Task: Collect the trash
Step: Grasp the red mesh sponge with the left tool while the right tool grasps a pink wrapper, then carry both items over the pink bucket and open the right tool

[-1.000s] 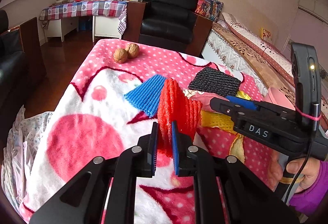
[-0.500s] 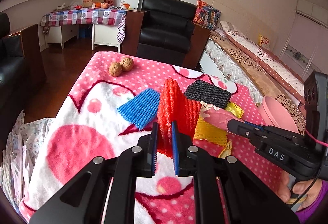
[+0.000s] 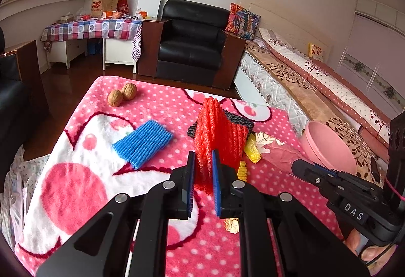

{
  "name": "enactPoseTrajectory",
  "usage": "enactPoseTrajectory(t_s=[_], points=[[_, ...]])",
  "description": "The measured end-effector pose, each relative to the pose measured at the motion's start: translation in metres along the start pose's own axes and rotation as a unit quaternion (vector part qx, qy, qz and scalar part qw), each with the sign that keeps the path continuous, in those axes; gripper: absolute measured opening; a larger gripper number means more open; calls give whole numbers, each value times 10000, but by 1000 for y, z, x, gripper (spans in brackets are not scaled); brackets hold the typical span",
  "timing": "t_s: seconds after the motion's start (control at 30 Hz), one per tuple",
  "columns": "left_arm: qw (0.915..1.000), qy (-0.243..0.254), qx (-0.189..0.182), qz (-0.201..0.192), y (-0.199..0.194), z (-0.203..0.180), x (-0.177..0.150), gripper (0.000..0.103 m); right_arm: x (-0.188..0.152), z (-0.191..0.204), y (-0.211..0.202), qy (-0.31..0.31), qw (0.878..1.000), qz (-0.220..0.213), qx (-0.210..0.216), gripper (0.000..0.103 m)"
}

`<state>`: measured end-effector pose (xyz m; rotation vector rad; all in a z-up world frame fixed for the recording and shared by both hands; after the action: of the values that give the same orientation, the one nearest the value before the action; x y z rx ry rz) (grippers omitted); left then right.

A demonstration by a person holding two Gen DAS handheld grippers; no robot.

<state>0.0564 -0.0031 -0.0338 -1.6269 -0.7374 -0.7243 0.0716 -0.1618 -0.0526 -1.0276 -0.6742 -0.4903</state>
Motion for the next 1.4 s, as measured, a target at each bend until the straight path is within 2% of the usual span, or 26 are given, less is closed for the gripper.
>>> enactPoseTrajectory(t_s=[0.83,1.13,1.4], points=[[9966,773,-291,73,30,-101,20,12,5,-67,-46,586,9964,-449,-409,6],[9920,1156,-514,16,47,-151,31,12,11,-110,-60,850,9910,-661,-793,6],[9862,1411,-862,13,63,-197,34,12,21,-156,-77,1072,9829,-886,-1208,6]])
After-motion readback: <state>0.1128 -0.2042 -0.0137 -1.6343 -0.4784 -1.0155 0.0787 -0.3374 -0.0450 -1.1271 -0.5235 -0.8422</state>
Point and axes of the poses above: each gripper's, at about its wrist camera, not at the fingertips, and y roughly the way its jaws point, z to its left, x to its top, the point moved 6 cm from there along y, roughly the way its jaws point, and after that the axes turned 5 degrees about y, right-handed, at the moved point
